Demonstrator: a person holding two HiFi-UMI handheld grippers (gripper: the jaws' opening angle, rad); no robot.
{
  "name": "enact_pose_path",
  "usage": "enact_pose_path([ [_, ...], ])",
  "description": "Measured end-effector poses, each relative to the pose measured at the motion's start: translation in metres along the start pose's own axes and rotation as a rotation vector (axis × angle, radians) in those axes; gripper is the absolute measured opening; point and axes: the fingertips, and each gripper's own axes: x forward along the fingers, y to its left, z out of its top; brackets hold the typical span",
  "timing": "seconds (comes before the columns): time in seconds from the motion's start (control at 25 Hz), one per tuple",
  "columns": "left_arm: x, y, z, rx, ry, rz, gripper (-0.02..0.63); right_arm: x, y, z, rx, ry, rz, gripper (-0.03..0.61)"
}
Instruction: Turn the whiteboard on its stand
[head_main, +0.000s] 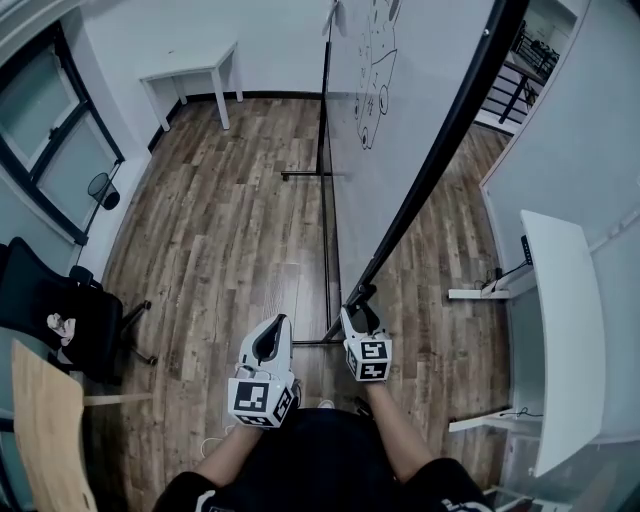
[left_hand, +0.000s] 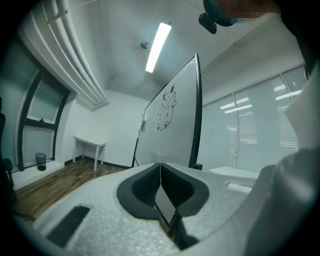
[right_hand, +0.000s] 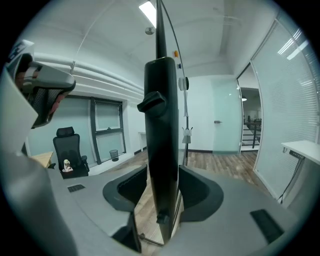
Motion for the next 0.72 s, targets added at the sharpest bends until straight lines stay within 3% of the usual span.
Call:
enact_pose_path([
  [0.28, -0.004, 0.001, 0.002, -0.008, 0.0, -0.005, 0.018, -0.055, 0.008, 0.001, 0.057, 0.002, -0.011, 0.167],
  [0.72, -0.017, -0.007, 0.001, -0.008, 0.0, -0.007, 0.018, -0.116, 0.05, 0.1, 0.055, -0.234, 0.069, 0.049],
])
